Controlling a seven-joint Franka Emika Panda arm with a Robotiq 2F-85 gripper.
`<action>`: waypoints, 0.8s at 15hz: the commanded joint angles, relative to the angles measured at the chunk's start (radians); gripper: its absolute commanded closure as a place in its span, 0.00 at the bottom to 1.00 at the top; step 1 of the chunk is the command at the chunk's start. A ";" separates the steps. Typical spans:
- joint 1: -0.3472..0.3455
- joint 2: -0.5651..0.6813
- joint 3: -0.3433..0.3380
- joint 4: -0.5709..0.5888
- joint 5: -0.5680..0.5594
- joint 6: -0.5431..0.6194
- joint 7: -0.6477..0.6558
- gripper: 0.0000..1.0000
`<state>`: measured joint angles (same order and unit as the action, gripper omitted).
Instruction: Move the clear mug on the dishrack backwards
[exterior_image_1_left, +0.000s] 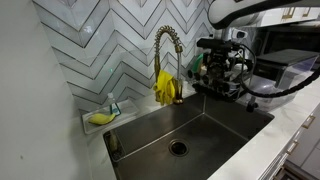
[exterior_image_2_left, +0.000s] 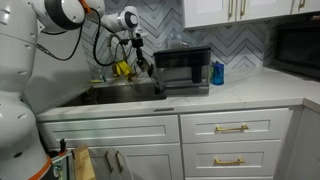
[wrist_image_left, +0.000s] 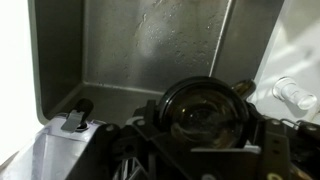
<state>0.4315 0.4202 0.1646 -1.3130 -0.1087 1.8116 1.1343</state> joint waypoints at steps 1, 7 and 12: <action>0.012 0.051 -0.005 0.053 -0.016 0.003 -0.008 0.46; 0.011 0.106 -0.015 0.091 -0.004 -0.015 -0.013 0.46; 0.009 0.147 -0.024 0.113 0.003 -0.017 -0.021 0.46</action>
<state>0.4328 0.5352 0.1505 -1.2402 -0.1086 1.8141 1.1294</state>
